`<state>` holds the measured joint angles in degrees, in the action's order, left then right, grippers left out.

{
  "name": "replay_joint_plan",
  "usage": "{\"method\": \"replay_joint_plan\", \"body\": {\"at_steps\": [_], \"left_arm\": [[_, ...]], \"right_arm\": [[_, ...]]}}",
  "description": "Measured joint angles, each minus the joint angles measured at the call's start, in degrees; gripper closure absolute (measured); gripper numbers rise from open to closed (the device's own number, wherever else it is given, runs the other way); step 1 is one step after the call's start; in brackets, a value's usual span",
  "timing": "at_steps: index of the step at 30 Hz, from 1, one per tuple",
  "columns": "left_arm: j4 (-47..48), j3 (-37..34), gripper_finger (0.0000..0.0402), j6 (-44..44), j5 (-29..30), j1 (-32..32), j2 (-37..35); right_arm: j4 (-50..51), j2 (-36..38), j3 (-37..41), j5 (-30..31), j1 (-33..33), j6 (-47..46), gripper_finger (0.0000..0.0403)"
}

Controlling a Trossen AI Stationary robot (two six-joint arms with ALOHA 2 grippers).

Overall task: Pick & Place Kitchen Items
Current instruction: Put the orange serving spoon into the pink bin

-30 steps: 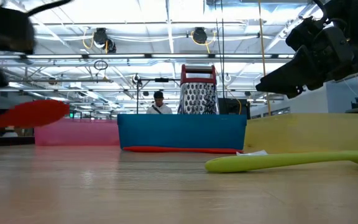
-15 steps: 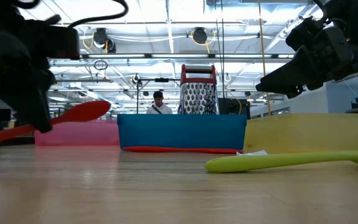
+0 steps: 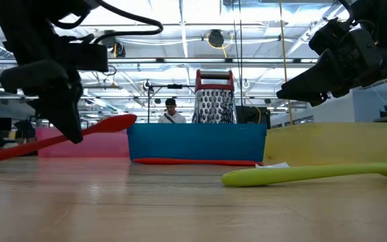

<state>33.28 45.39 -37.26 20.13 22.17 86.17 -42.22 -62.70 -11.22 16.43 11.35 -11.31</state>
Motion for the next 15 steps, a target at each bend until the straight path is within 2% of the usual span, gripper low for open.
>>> {"method": "replay_joint_plan", "body": {"at_steps": [5, 15], "left_arm": [[-0.44, 0.02, 0.036, 3.89, 0.45, -1.38, -1.39], [2.39, 0.07, 0.0365, 6.83, 12.34, -2.36, -12.19]], "right_arm": [[0.0, 0.0, 0.0, 0.0, 0.0, 0.0, 0.0243], [-0.75, 0.0, 0.0, 0.16, 0.0, 0.02, 0.0243]]}}
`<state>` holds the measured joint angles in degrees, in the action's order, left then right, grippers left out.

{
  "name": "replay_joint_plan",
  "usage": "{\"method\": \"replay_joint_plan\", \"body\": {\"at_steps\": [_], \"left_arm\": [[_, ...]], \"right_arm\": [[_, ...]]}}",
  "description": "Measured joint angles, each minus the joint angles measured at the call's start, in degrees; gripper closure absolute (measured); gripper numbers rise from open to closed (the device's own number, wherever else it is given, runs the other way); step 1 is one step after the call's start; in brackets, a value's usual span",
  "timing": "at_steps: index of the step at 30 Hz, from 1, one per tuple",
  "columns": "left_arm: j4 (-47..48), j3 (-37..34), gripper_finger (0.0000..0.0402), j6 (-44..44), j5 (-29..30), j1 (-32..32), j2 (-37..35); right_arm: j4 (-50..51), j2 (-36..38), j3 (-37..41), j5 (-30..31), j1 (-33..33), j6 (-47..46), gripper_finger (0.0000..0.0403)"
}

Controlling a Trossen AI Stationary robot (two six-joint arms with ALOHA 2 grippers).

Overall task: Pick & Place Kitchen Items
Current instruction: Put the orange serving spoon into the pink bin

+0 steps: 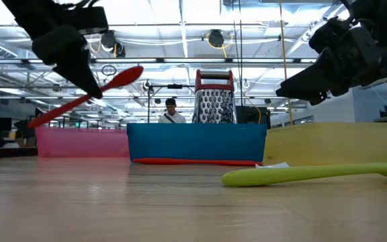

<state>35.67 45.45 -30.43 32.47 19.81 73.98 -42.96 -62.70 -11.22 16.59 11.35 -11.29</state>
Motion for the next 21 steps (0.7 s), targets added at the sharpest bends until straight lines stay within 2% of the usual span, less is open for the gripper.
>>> {"method": "replay_joint_plan", "body": {"at_steps": [5, 9, 13, 17, 21], "left_arm": [[3.51, 0.0, 0.036, 2.25, 3.68, -3.18, -5.59], [4.54, 0.0, 0.0366, 6.36, 3.7, -7.31, -7.76], [4.75, 0.0, 0.0364, 10.42, 4.48, -12.07, -8.15], [4.55, 0.0, 0.0359, 11.38, 8.06, -16.95, -8.16], [4.58, 0.0, 0.036, 13.83, 8.15, -22.38, -8.11]], "right_arm": [[-0.6, 0.0, 0.0, 0.08, 0.0, 0.0, 0.0243], [-1.03, 0.0, 0.0, 0.1, 0.0, -0.02, 0.0243], [-1.72, 0.0, 0.0, 0.1, 0.0, 0.0, 0.0243], [-1.67, 0.0, 0.0, 0.1, 0.0, 0.0, 0.0243], [-1.66, 0.0, 0.0, 0.1, 0.0, 0.0, 0.0243]]}}
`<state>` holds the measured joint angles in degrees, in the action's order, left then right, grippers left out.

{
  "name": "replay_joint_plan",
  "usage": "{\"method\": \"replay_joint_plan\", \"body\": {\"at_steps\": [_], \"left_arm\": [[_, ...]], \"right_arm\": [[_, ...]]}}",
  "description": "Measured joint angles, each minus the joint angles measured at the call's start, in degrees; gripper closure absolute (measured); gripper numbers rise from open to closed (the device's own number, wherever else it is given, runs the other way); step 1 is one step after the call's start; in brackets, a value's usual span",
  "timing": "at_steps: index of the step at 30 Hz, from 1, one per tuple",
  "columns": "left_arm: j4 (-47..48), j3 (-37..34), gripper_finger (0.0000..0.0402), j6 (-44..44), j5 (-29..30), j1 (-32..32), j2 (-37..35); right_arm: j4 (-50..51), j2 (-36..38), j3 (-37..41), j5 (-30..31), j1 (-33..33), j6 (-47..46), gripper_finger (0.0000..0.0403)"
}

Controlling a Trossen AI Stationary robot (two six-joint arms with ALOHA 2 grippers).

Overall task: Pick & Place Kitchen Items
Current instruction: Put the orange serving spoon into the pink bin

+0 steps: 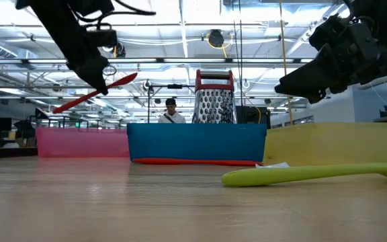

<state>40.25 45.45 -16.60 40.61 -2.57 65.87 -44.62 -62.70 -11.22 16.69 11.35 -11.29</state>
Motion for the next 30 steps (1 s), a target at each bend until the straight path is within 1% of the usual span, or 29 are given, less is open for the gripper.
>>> {"method": "replay_joint_plan", "body": {"at_steps": [5, 10, 16, 19, 22, 24, 27, 30], "left_arm": [[-0.09, 0.0, 0.0365, 5.9, 0.05, -7.37, 0.0], [-0.11, 0.0, 0.0359, 9.03, -0.42, -13.92, 0.0], [-0.25, -0.02, 0.0364, 14.22, -7.22, -21.0, 0.61], [-0.52, -0.02, 0.0366, 15.46, -7.97, -23.74, 0.52], [-0.67, -0.02, 0.0363, 17.17, -8.1, -26.15, 0.55], [-0.77, -0.02, 0.0362, 20.06, -8.94, -27.63, 0.55], [-2.69, -0.02, 0.0361, 25.76, -13.33, -29.53, 0.55], [-6.78, -0.04, 0.0361, 26.62, -17.08, -31.23, 0.55]], "right_arm": [[-0.15, 0.0, 0.0, -0.01, 0.0, -0.02, 0.0243], [-0.15, 0.0, 0.0, -0.01, 0.0, -0.02, 0.0243], [-0.15, 0.0, 0.0, 0.0, 0.0, -0.02, 0.0243], [-0.16, 0.0, 0.0, 0.59, -0.04, 0.0, 0.0243], [-0.16, 0.0, 0.0, 3.52, -0.04, 0.02, 0.0243], [-0.17, 0.0, 0.0, 4.58, -0.14, 0.03, 0.0243], [-0.17, 0.0, 0.0, 4.33, -0.42, 0.44, 0.0243], [-0.17, 0.0, 0.0, 4.33, -0.52, 0.44, 0.0243]]}}
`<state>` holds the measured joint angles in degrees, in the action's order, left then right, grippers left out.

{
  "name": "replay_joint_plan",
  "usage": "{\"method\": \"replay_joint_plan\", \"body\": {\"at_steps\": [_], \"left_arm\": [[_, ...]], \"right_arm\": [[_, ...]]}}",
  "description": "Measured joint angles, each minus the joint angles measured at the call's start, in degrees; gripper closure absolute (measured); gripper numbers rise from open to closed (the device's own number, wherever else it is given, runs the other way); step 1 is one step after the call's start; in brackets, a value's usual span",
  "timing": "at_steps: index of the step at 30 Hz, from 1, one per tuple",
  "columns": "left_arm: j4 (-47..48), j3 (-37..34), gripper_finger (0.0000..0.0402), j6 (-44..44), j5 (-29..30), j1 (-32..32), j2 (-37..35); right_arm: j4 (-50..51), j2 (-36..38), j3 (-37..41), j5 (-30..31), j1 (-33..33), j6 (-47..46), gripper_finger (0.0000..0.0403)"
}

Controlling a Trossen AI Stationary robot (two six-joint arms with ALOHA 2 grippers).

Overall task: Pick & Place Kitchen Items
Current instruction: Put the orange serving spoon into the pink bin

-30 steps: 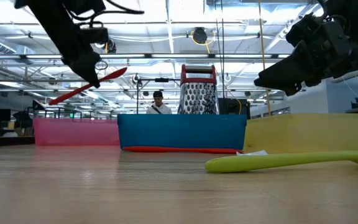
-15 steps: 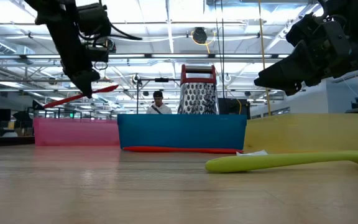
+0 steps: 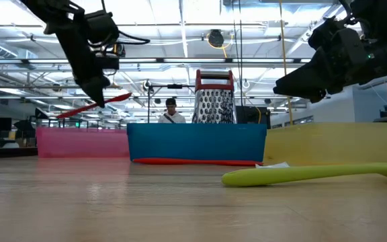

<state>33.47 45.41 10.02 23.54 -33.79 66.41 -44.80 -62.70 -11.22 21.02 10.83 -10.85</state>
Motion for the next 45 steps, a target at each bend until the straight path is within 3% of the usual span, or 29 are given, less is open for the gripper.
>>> {"method": "replay_joint_plan", "body": {"at_steps": [6, 16, 25, 37, 45], "left_arm": [[-5.56, 0.02, 0.0361, 1.7, -5.62, -2.68, 3.06], [-6.84, 0.0, 0.036, 3.84, -5.02, -5.26, 15.76], [-6.81, 0.0, 0.036, 4.98, -5.53, -7.05, 23.0], [-7.09, 0.17, 0.036, 6.77, -11.1, -9.82, 24.92], [-7.3, 0.11, 0.0358, 7.61, -11.72, -10.72, 24.96]], "right_arm": [[0.04, 0.0, 0.0, -0.02, 0.02, 0.0, 0.0243], [0.43, -0.01, 0.0, -0.07, 0.02, 0.0, 0.0243], [0.44, 0.0, 0.0, -0.09, 0.02, 0.0, 0.0243], [0.47, 0.0, 0.0, -0.11, 0.02, 1.12, 0.0243], [0.46, 0.0, 0.0, -0.11, 0.02, 1.07, 0.0243]]}}
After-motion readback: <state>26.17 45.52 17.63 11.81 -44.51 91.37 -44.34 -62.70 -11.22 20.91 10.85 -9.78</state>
